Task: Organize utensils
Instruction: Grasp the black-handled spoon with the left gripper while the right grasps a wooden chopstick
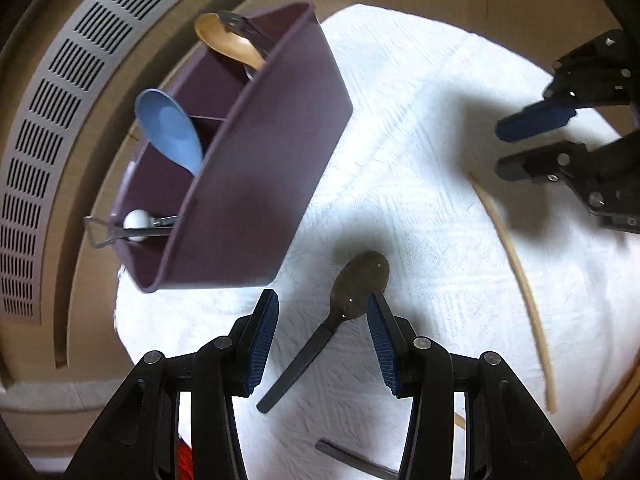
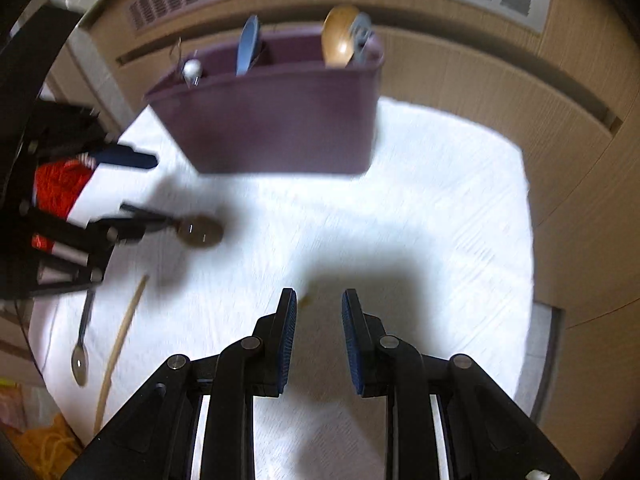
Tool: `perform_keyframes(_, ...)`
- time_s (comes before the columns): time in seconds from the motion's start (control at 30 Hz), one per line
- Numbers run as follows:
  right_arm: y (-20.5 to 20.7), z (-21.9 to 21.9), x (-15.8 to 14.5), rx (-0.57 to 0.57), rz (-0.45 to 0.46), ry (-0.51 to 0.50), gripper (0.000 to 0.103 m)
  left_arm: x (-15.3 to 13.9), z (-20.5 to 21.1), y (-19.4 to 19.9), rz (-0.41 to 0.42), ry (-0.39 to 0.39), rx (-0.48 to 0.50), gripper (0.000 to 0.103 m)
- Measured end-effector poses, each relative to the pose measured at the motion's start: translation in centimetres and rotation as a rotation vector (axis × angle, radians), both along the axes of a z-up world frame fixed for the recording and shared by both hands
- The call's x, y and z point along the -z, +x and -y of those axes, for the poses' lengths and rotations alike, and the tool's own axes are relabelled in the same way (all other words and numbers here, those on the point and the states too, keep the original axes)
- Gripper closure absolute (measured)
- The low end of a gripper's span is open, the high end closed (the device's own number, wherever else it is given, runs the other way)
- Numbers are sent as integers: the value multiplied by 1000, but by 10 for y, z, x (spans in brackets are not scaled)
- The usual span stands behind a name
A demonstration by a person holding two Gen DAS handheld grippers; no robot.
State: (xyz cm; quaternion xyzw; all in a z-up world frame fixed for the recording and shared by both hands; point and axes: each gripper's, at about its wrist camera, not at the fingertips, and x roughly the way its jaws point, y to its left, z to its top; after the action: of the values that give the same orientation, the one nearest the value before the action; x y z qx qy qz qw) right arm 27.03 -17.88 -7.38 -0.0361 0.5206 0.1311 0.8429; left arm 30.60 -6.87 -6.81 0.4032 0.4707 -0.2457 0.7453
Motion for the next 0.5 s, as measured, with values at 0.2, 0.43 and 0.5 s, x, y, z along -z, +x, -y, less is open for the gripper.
perform_keyframes(0.2, -12, -4, 14, 2, -44, 53, 81, 6, -10, 2, -100, -80, 34, 56)
perform_keyframes(0.43, -21, -21, 24, -14, -91, 105, 69, 15, -19, 4, -121, -132, 43, 54)
perform_keyframes(0.5, -20, -27, 27, -15, -97, 108, 69, 18, -21, 10, -122, -158, 16, 54)
